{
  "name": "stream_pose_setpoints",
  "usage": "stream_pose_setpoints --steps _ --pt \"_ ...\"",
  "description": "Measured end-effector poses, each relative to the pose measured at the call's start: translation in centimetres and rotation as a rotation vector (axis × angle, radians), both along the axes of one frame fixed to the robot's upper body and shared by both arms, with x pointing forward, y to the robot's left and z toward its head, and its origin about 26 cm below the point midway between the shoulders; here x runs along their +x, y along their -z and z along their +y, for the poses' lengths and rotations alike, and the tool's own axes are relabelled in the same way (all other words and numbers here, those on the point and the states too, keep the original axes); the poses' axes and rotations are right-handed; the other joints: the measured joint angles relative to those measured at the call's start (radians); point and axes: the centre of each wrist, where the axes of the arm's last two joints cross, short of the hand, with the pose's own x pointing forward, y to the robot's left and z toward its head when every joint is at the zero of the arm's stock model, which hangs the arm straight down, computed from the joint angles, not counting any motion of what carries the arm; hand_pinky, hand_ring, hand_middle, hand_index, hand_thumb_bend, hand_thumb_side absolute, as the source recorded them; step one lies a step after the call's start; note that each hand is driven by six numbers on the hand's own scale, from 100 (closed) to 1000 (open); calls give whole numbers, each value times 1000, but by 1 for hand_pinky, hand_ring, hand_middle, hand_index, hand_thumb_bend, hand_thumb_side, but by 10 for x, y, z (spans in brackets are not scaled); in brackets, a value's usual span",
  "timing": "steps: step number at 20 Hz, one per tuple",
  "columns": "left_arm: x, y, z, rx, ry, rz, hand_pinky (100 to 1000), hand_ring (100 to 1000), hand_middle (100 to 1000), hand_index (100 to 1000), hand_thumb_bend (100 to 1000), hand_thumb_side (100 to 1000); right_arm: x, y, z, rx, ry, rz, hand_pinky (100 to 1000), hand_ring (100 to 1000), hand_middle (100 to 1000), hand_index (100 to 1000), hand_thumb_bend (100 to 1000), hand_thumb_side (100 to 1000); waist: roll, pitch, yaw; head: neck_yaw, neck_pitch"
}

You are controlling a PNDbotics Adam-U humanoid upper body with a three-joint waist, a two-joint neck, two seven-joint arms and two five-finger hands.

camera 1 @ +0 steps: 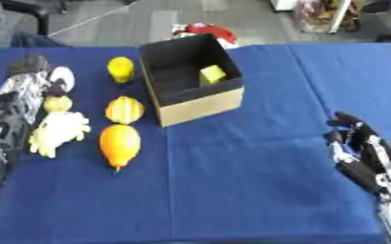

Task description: Pick up objects on the table and place them in the box.

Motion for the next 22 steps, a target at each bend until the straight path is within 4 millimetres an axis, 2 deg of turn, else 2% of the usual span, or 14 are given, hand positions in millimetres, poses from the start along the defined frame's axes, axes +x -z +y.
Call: stream_pose_setpoints --steps 4,6,8,11,15,20,21,22 --pt "3 -51 -33 -30 205 -161 567 389 320 541 100 228 0 0 0 -1 -3 -1 748 670 741 883 100 303 0 0 2 -3 0" --pt "2 -63 -53 -36 332 -180 574 395 328 547 100 214 0 0 0 -1 -4 -2 748 670 741 883 100 304 0 0 2 -4 0" --pt "0 -67 -73 -23 459 -160 582 406 342 558 100 197 0 0 0 -2 -6 -2 748 670 741 883 100 303 0 0 -1 -5 0" --pt "-2 -62 -108 40 629 -89 589 425 360 573 100 192 0 0 0 -2 -7 -1 748 670 741 883 100 303 0 0 -7 -5 0" --pt "-3 -43 -145 109 771 13 609 453 396 606 100 192 0 0 1 -4 -13 -1 749 670 741 883 100 302 0 0 -12 -5 0" --pt "-4 -23 -163 164 851 99 614 459 405 614 100 196 0 0 1 -4 -14 -2 749 670 741 883 100 300 0 0 -13 -3 0" --pt "-4 -20 -164 171 855 110 654 518 483 690 167 209 0 0 1 -4 -14 -2 748 670 741 883 100 300 0 0 -13 -3 0" --pt "-4 -17 -163 178 856 125 668 538 507 717 190 212 0 0 1 -4 -14 -2 749 670 741 883 100 300 0 0 -13 -3 0"
